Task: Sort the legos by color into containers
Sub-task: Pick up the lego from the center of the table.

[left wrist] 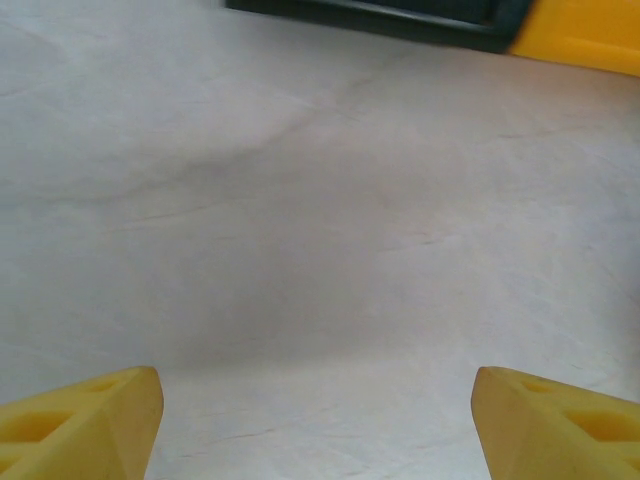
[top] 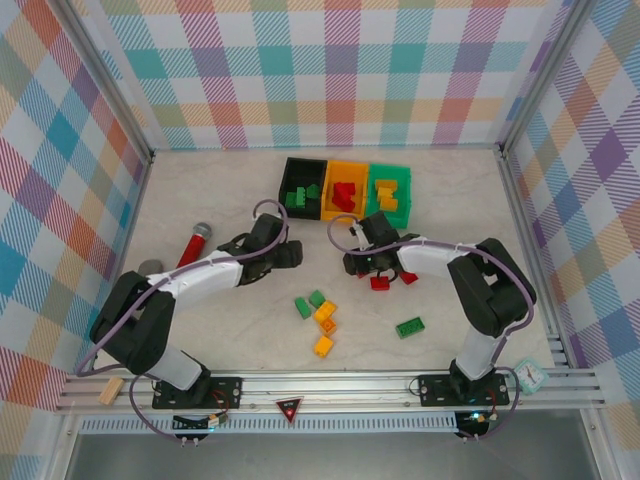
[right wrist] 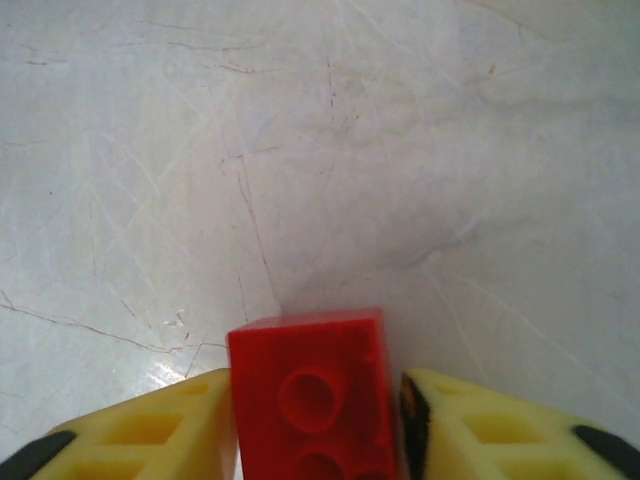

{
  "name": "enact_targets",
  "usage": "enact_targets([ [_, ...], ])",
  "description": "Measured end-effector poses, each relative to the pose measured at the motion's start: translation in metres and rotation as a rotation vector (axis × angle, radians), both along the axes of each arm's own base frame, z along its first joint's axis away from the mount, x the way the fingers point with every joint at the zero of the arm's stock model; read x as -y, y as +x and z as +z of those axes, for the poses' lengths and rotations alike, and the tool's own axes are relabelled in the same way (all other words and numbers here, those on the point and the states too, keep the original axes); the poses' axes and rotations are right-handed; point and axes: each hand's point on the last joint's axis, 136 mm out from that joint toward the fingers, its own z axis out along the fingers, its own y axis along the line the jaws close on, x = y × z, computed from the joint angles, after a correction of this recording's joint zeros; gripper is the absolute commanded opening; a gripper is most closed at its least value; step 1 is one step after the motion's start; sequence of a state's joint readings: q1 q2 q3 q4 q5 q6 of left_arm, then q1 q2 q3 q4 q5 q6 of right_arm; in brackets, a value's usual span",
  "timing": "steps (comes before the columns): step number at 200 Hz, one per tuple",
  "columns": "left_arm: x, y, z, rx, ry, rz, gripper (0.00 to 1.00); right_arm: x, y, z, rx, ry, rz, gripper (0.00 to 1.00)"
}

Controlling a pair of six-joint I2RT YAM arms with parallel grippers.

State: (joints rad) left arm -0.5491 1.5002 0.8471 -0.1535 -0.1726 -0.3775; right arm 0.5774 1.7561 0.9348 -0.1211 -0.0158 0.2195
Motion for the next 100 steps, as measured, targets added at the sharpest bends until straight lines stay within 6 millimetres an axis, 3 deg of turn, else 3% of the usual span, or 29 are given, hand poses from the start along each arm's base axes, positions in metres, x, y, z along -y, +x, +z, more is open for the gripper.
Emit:
enact_targets([
  [20,-0.011,0.002,0.007,0.014,-0.014,0.023,0.81,-0.002,0.003,0.002,0.011,0.002,-0.002,0.3],
  [69,-0.033,0.001,0.006,0.015,-0.042,0.051,0.81,-0.002,0.005,0.007,0.002,0.002,-0.014,0.29],
  [87,-0.034,-0.002,0.0,0.004,-0.039,0.039,0.81,-0.01,0.016,0.024,0.013,0.016,-0.026,0.29],
  [100,-0.033,-0.006,-0.004,-0.007,-0.038,0.027,0.81,-0.02,0.037,0.048,0.056,0.036,-0.038,0.29],
])
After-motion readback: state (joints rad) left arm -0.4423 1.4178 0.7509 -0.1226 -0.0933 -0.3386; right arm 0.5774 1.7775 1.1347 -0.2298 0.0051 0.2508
